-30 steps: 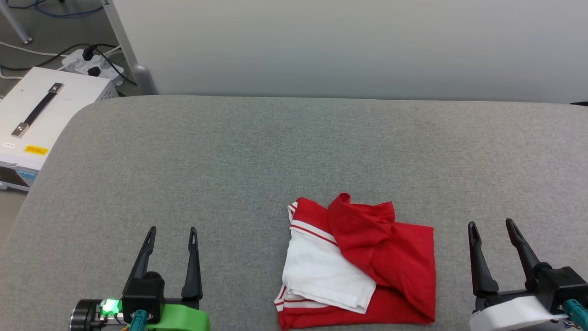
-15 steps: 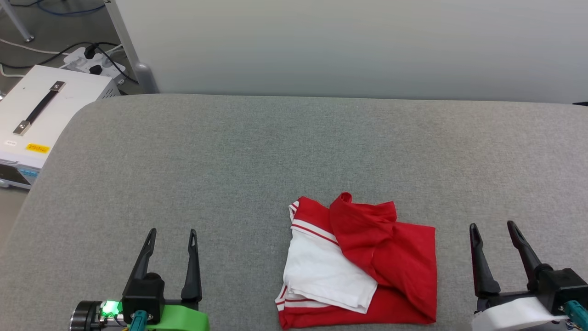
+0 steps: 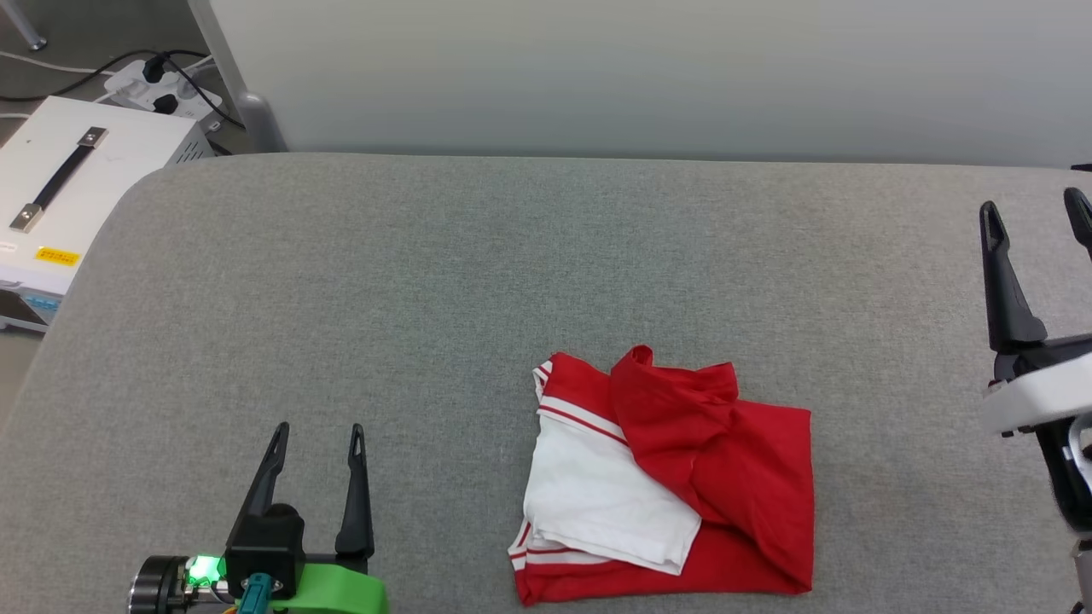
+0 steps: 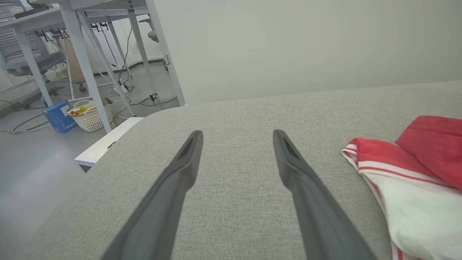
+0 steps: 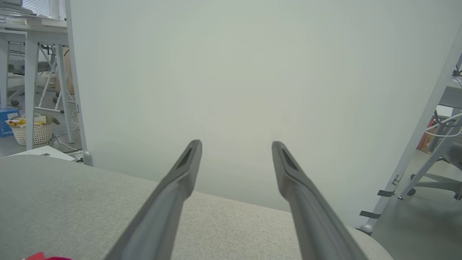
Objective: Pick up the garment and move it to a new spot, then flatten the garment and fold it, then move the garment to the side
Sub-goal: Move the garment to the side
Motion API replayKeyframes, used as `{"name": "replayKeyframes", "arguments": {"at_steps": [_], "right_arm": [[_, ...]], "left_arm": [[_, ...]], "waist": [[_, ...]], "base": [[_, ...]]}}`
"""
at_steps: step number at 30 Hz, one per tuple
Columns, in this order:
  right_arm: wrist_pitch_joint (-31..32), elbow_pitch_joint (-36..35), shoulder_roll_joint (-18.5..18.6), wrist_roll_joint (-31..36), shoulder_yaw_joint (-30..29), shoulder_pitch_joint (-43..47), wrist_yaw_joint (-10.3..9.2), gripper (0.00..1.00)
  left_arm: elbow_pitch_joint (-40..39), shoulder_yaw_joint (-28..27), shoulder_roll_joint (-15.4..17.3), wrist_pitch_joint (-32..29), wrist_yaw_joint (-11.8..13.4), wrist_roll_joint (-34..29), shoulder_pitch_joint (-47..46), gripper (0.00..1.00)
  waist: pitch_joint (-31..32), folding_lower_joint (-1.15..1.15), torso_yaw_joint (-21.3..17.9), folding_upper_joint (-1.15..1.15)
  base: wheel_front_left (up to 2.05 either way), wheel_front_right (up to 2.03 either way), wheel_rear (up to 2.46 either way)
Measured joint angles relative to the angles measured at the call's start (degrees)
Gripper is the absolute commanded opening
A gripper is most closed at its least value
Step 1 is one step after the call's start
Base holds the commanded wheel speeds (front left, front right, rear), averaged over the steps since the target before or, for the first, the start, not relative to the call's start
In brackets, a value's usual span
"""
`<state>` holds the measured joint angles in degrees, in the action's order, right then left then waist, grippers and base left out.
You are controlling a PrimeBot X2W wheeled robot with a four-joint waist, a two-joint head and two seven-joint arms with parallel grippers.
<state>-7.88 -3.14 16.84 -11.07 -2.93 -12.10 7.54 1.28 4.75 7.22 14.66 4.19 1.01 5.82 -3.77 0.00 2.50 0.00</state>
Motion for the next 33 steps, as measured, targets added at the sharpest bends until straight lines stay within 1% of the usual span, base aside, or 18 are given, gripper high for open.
{"name": "replayKeyframes", "arguments": {"at_steps": [2,7,9,15,19,22,25,33], "right_arm": [[5.54,0.44,3.20,-3.67,2.97,-2.09,0.00,1.00],[19.40,2.02,8.43,-14.82,8.00,-4.63,0.00,1.00],[24.97,2.10,10.31,-20.23,10.54,-4.78,0.00,1.00],[34.98,3.47,11.60,-32.44,13.28,-4.40,0.00,1.00],[41.61,5.44,12.36,-37.34,16.33,-2.50,-0.01,1.00],[45.08,6.82,12.46,-39.62,18.23,-0.96,0.00,1.00],[46.86,8.27,12.14,-40.83,19.50,-0.65,0.00,1.00],[46.96,13.36,9.34,-42.10,22.98,-0.93,0.00,1.00]], "left_arm": [[-0.01,-0.05,0.01,0.00,0.00,0.00,-0.01,1.00],[-0.01,-0.18,0.00,0.00,0.00,0.00,-0.21,1.00],[-0.01,-0.19,-0.02,0.00,0.00,0.00,-0.43,1.00],[-0.04,0.08,-0.26,0.00,0.00,0.00,-0.82,1.00],[-0.04,0.18,-0.35,0.00,0.00,0.00,-1.70,1.00],[-0.07,0.11,-0.40,0.00,-0.01,0.00,-2.04,1.00],[-0.11,0.04,-0.43,0.00,-0.09,0.00,-2.49,1.00],[-0.30,0.13,-0.74,0.00,-0.19,0.00,-3.82,1.00]], "waist": [[-0.35,0.00,0.01,0.00],[-1.07,0.00,0.17,0.00],[-1.32,0.00,0.28,0.00],[-2.24,0.00,0.65,0.00],[-3.02,0.00,1.09,0.00],[-3.64,0.00,1.37,0.00],[-4.33,0.00,1.63,0.00],[-6.29,0.00,2.29,0.00]], "base": [[0.00,0.00,0.00],[0.00,0.00,0.00],[0.00,0.00,0.00],[0.00,0.00,0.00],[0.00,0.00,0.00],[0.00,0.00,0.00],[0.00,0.00,0.00],[0.00,0.00,0.00]]}}
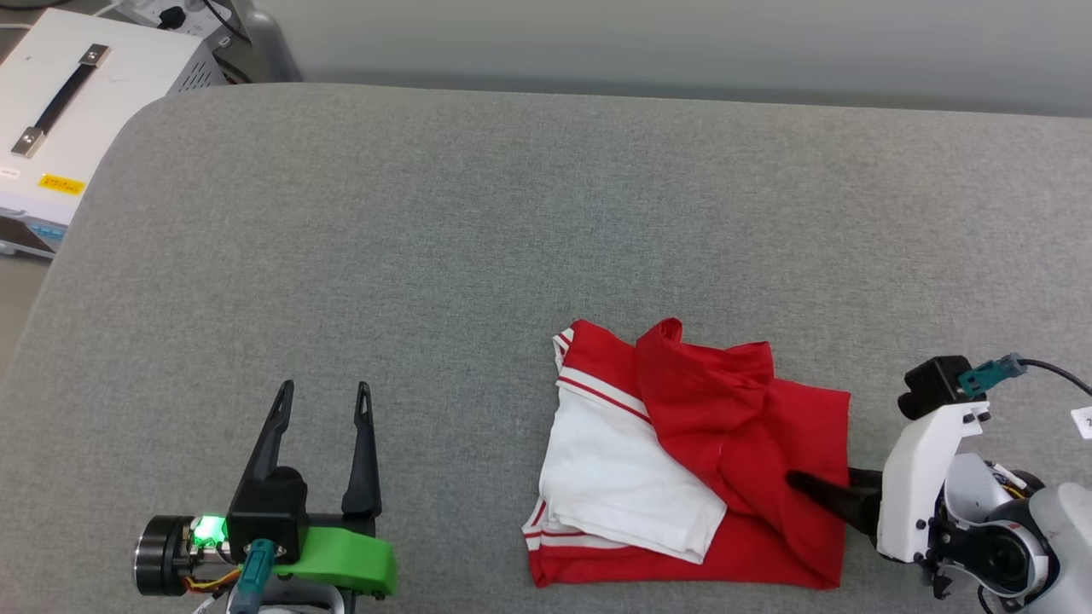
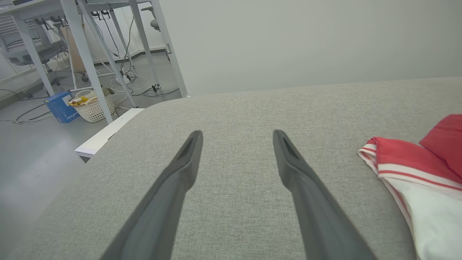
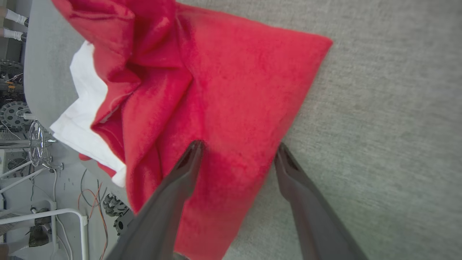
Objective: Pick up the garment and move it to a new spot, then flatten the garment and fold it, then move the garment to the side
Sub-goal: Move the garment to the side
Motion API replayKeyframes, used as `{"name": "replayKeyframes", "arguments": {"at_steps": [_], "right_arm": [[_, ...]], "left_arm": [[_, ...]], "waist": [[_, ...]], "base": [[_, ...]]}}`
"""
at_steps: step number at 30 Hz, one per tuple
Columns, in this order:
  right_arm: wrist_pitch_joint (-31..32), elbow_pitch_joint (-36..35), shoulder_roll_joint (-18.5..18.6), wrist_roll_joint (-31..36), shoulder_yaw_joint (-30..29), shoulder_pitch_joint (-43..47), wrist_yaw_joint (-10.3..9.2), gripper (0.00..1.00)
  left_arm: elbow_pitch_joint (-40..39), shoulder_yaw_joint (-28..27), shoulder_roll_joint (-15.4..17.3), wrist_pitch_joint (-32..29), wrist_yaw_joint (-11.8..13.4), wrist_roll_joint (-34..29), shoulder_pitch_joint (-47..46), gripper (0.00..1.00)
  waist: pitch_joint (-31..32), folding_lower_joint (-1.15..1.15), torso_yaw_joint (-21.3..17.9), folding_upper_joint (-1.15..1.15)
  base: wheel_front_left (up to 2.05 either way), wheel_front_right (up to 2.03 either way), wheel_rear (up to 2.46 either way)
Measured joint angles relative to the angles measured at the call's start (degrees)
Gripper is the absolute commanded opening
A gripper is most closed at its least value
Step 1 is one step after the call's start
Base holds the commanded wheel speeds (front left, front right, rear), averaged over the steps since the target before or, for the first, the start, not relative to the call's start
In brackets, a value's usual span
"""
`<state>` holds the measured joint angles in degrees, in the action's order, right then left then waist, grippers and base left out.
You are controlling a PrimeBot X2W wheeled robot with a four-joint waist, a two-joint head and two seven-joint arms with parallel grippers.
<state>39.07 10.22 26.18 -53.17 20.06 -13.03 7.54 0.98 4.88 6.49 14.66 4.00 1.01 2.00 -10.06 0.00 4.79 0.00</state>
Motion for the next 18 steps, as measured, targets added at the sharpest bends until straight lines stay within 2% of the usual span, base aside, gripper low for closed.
{"name": "replayKeyframes", "arguments": {"at_steps": [9,10,11,12,18], "right_arm": [[-4.23,3.92,-0.54,-0.54,5.48,-2.36,0.00,1.00],[-5.31,4.17,-0.44,-0.49,6.13,-2.54,0.00,0.49],[-6.12,4.36,-0.38,-0.48,6.66,-2.71,0.00,0.33],[-7.09,4.35,-0.14,-0.46,7.43,-2.99,0.00,0.00],[-12.93,4.39,1.68,-0.14,11.20,-5.02,0.00,0.00]], "left_arm": [[0.03,0.25,-0.53,0.00,-0.32,0.00,-1.24,1.00],[0.04,0.24,-0.54,0.00,-0.32,0.00,-1.29,1.00],[0.08,0.23,-0.54,0.00,-0.32,-0.01,-1.33,1.00],[0.10,0.22,-0.56,0.00,-0.32,-0.01,-1.40,1.00],[0.34,0.07,-0.69,0.00,-0.32,0.00,-1.48,1.00]], "waist": [[-1.76,0.00,0.97,0.00],[-1.93,0.00,1.08,0.00],[-2.05,0.00,1.16,0.00],[-2.18,0.00,1.24,0.00],[-1.98,0.00,1.05,0.00]], "base": [[0.00,0.00,0.00],[0.00,0.00,0.00],[0.00,0.00,0.00],[0.00,0.00,0.00],[0.00,0.00,0.00]]}}
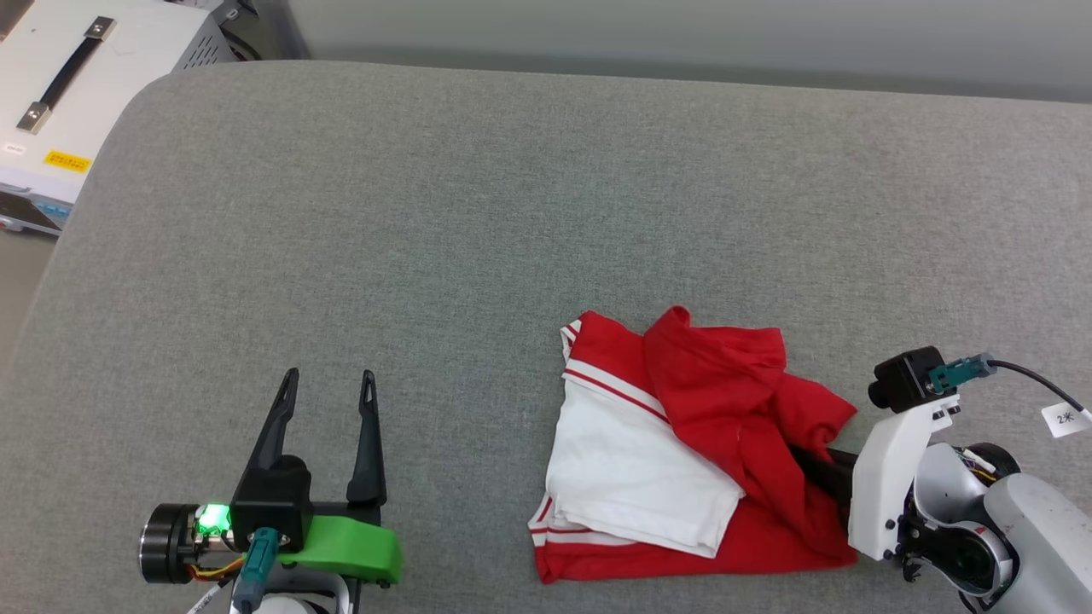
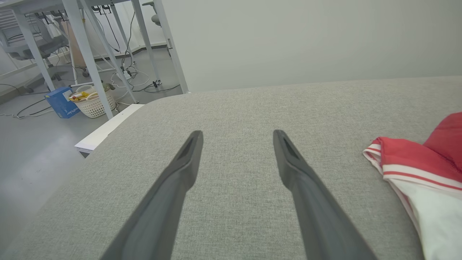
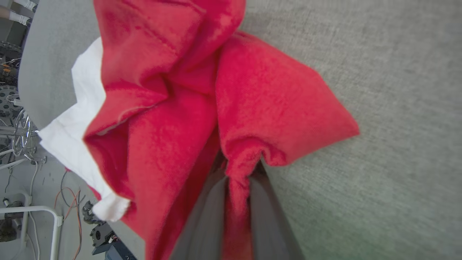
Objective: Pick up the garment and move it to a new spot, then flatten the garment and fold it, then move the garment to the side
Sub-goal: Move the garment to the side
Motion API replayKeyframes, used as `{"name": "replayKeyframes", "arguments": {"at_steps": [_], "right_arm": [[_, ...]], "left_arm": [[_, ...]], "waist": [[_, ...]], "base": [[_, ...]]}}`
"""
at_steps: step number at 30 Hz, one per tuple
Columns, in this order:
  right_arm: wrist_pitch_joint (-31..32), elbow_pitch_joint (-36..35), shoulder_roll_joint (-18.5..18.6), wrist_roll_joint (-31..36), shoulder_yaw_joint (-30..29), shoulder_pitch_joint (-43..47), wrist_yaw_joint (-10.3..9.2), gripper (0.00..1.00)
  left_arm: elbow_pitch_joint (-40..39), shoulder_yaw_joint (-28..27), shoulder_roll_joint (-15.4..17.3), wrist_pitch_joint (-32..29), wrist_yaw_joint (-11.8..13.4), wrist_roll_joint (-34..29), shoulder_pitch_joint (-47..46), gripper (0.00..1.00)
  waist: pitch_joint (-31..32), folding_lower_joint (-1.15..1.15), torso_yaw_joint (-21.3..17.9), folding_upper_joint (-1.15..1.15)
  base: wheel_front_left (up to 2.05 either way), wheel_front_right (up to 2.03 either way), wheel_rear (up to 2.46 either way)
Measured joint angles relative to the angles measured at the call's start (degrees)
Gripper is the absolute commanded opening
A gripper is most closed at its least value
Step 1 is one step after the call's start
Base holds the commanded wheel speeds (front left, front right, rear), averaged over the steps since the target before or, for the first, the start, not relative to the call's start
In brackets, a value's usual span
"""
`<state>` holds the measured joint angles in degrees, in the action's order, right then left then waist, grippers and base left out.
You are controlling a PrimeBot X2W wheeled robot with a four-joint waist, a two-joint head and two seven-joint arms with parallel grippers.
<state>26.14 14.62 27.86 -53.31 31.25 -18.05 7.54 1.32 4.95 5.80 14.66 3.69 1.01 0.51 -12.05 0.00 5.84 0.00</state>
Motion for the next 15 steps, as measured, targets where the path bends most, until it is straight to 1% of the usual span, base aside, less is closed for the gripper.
{"name": "replayKeyframes", "arguments": {"at_steps": [4,9,15], "right_arm": [[-4.27,-0.55,2.09,1.77,2.16,-1.10,0.00,0.00],[-8.70,-2.37,6.08,4.42,3.70,-2.47,0.00,0.00],[-11.28,-5.21,11.40,9.65,4.78,-4.08,0.00,0.00]], "left_arm": [[0.26,0.12,-0.14,0.00,0.00,0.00,0.03,1.00],[0.52,0.24,-0.36,0.00,0.01,-0.01,0.73,1.00],[0.57,-0.09,-0.40,0.00,0.04,0.00,2.09,1.00]], "waist": [[0.94,0.00,-0.43,0.00],[2.59,0.00,-1.46,0.00],[4.08,0.00,-4.10,0.00]], "base": [[0.00,0.00,0.00],[0.00,0.00,0.00],[0.00,0.00,0.00]]}}
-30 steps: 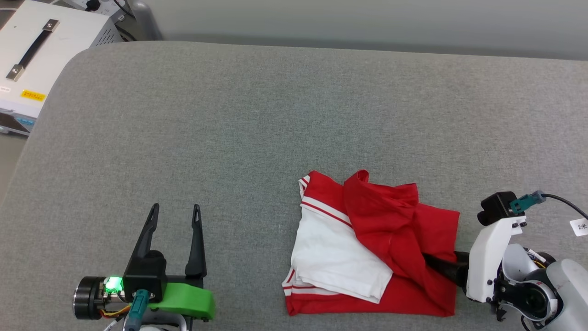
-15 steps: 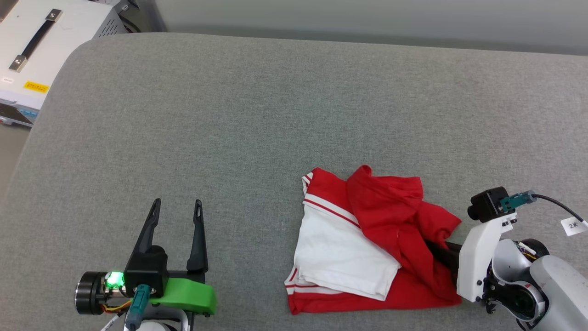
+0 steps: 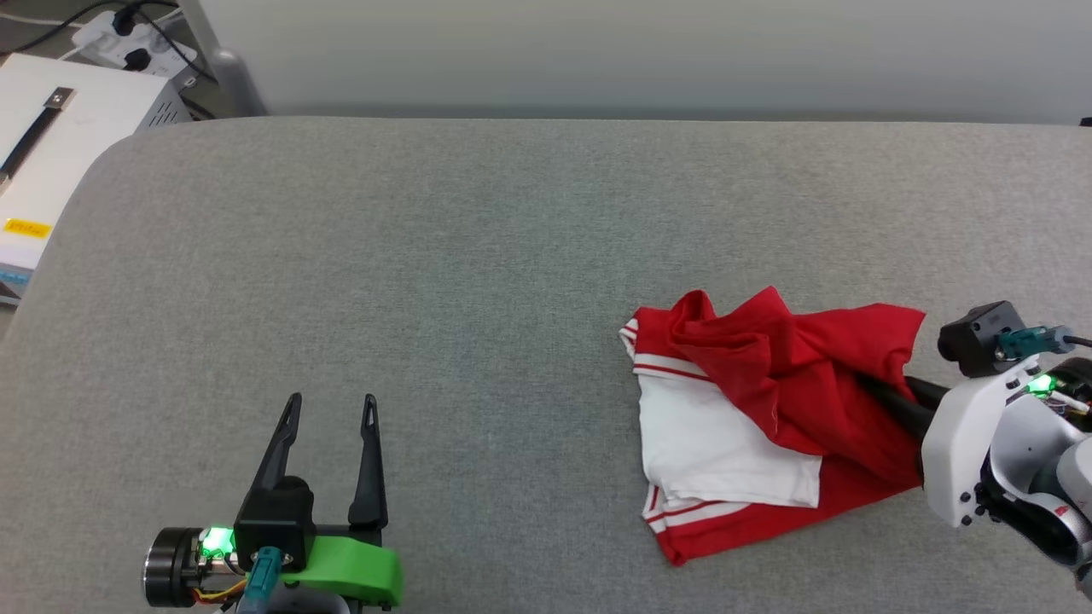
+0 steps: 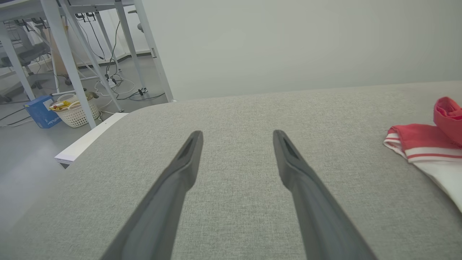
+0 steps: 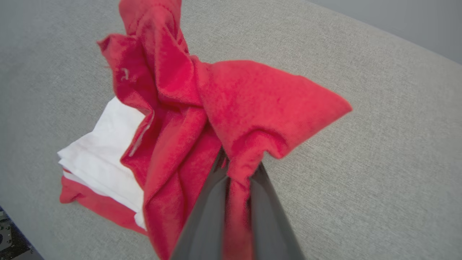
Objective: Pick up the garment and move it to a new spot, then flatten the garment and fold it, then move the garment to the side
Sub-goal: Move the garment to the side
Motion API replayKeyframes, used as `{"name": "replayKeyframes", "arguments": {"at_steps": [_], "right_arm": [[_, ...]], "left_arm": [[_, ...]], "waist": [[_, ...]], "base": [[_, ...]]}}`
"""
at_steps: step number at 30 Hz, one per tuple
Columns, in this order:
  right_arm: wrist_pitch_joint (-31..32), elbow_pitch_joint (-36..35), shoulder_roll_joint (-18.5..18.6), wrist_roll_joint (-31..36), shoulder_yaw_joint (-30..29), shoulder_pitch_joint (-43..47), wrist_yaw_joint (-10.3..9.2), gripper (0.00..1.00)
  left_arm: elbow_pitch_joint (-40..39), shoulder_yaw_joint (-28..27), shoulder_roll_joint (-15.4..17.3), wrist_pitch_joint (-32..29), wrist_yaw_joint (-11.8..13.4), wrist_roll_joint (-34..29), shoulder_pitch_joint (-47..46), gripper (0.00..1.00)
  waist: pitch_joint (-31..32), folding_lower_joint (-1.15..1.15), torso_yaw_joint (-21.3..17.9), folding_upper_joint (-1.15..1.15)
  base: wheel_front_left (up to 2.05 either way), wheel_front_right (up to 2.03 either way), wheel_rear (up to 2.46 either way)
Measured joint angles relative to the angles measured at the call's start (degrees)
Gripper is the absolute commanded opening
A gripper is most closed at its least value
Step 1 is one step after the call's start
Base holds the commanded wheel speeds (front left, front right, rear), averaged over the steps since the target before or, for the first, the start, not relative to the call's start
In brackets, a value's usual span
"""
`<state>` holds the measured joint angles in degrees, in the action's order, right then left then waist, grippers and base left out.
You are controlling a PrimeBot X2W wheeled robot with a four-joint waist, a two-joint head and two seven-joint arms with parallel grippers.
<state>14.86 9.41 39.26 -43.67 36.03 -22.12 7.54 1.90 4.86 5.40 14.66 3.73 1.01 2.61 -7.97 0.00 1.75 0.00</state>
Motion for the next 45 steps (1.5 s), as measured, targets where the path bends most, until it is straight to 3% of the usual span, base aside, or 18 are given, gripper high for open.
{"name": "replayKeyframes", "arguments": {"at_steps": [7,17,27,45], "right_arm": [[0.27,-4.17,3.56,2.86,-1.70,-0.74,0.00,0.00],[2.11,-4.74,7.05,2.80,-9.33,-0.86,0.00,0.00],[3.02,5.56,10.72,4.76,-18.37,-6.60,0.00,0.00],[-0.38,27.08,13.92,13.26,-27.61,-19.30,0.00,0.00]], "left_arm": [[-0.63,-0.19,-0.07,0.00,0.03,0.01,0.30,1.00],[-2.49,-0.41,0.38,0.00,-0.04,-0.13,-1.25,1.00],[-6.49,-0.34,2.65,0.00,-0.55,-0.65,-7.37,1.00],[-11.28,1.21,4.20,0.00,-0.11,-1.47,-13.96,1.00]], "waist": [[0.78,0.00,-4.77,0.00],[-1.50,0.00,-11.15,0.00],[-9.96,0.00,-12.38,0.00],[-25.43,0.01,-8.69,0.00]], "base": [[0.00,0.00,0.00],[0.00,0.00,0.00],[0.00,0.00,0.00],[0.00,0.00,0.00]]}}
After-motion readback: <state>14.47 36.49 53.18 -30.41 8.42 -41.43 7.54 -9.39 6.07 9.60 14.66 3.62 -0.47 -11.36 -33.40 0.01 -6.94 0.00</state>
